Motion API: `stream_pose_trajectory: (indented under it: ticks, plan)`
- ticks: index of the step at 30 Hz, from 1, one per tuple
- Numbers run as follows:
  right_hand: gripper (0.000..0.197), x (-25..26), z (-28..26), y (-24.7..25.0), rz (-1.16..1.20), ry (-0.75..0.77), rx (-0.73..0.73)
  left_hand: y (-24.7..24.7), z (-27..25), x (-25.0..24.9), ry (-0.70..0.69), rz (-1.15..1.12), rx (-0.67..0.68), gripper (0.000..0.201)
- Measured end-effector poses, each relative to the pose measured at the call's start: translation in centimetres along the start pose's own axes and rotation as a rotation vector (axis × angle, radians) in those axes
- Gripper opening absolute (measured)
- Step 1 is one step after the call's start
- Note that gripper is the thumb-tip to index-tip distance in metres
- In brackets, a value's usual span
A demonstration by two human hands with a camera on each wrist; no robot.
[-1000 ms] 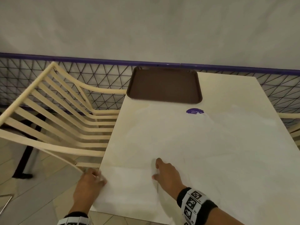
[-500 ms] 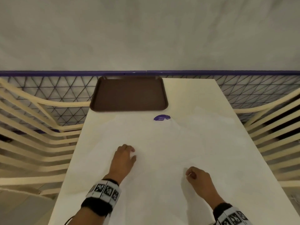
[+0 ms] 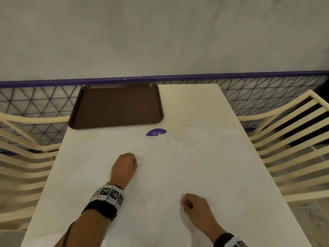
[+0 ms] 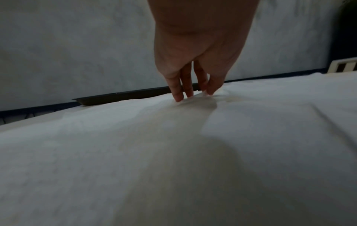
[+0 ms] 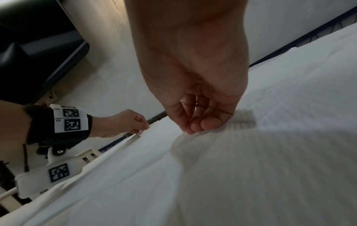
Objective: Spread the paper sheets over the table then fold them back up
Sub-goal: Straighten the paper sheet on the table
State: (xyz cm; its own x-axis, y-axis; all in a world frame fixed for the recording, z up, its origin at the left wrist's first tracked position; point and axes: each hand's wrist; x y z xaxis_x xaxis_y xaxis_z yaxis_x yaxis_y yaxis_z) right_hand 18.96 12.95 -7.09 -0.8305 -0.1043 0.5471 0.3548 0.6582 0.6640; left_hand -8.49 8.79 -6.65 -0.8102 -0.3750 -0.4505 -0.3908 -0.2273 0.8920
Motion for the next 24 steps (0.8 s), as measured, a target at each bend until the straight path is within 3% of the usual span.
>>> stream_pose_trajectory:
  ticks: [2, 4, 9, 11, 14, 17, 20, 24]
  plan:
    - [0.036, 0.8, -0.1, 0.8, -0.016, 0.009, 0.022, 1.0, 0.0, -0.8, 0.015, -0.018, -0.017, 0.013]
    - [0.025, 2.7, -0.5, 2.1, -0.050, 0.113, -0.044, 2.5, -0.2, -2.2, -0.035, -0.012, -0.038, 0.015]
    - [0.072, 11.1, -0.7, 7.0, -0.073, 0.481, -0.286, 8.4, -2.0, -8.0, -0.363, 0.132, 0.127, 0.009]
    - [0.063, 13.8, -0.4, 8.6, -0.120, 0.545, -0.273, 10.7, -3.0, -10.0, -0.433, 0.113, 0.144, 0.009]
    - [0.010, 15.8, -0.7, 10.6, -0.013, 0.448, -0.142, 13.9, -4.5, -11.8, -0.338, -0.065, 0.107, 0.022]
    - [0.016, 15.4, -1.0, 12.8, 0.239, 0.380, 0.001, 15.9, -5.8, -11.1, -0.196, -0.049, 0.136, 0.039]
    - [0.018, 13.9, -0.9, 14.7, 0.411, 0.333, 0.084, 17.1, -6.6, -9.2, -0.094, -0.185, 0.053, 0.010]
    - [0.010, 11.8, 0.2, 15.3, 0.411, 0.241, 0.079, 16.8, -6.3, -7.7, 0.037, -0.504, -0.120, 0.016]
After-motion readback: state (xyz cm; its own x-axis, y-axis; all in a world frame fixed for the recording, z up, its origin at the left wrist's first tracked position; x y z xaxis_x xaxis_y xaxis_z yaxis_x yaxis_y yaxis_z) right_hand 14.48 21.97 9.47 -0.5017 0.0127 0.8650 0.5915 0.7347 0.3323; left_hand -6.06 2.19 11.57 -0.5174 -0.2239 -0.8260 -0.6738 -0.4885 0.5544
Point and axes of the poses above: each hand's wrist, its own z-axis towards the middle knuckle, its own y-axis out of the back of the hand, x = y × z, and after that the axes turned 11 degrees about -y, right-handed
